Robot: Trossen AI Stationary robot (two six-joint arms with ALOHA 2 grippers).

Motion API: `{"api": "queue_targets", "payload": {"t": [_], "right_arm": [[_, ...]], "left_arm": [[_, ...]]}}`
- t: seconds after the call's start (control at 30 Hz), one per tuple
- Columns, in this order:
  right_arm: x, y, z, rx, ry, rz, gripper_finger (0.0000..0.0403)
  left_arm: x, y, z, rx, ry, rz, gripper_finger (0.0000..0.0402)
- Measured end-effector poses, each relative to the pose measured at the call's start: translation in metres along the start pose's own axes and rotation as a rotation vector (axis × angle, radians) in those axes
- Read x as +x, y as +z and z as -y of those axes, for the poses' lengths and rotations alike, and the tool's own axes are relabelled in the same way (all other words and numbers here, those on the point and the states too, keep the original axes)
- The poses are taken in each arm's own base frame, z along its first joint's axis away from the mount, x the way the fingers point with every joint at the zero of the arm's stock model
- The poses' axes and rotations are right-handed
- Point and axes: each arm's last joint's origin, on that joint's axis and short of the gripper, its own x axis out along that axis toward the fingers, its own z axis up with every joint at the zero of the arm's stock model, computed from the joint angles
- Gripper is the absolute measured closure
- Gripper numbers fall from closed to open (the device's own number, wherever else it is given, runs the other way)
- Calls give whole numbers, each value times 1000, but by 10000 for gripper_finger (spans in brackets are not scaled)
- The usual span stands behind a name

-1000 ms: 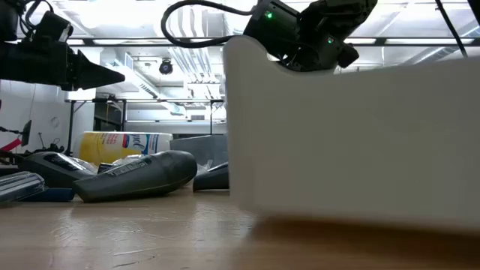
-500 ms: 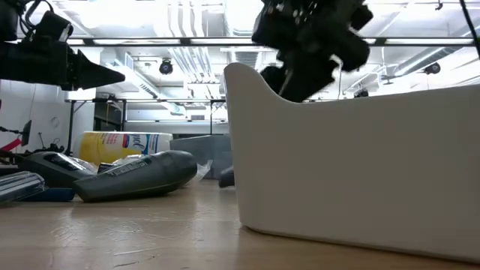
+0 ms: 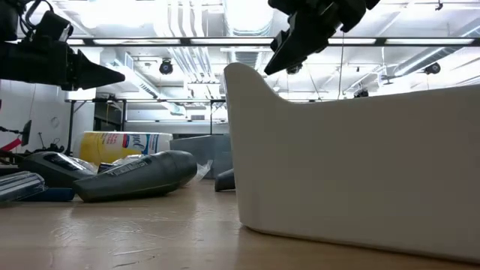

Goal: Pick & Place Travel size toiletries
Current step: Put the gray deodorant into the gray bin

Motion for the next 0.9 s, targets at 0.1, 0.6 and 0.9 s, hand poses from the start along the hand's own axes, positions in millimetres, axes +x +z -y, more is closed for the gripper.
{"api": "queue_targets", "payload": {"t": [0.1,0.6,0.9], "right_arm": [[5,0,0,20,1,1,325],[52,-15,2,70,9,-87,218],[84,-24,4,102,10,-113,144]], "left_arm": [[0,0,0,0,0,0,268],[0,0,0,0,-1,0,268],[0,0,0,0,-3,1,268]]}}
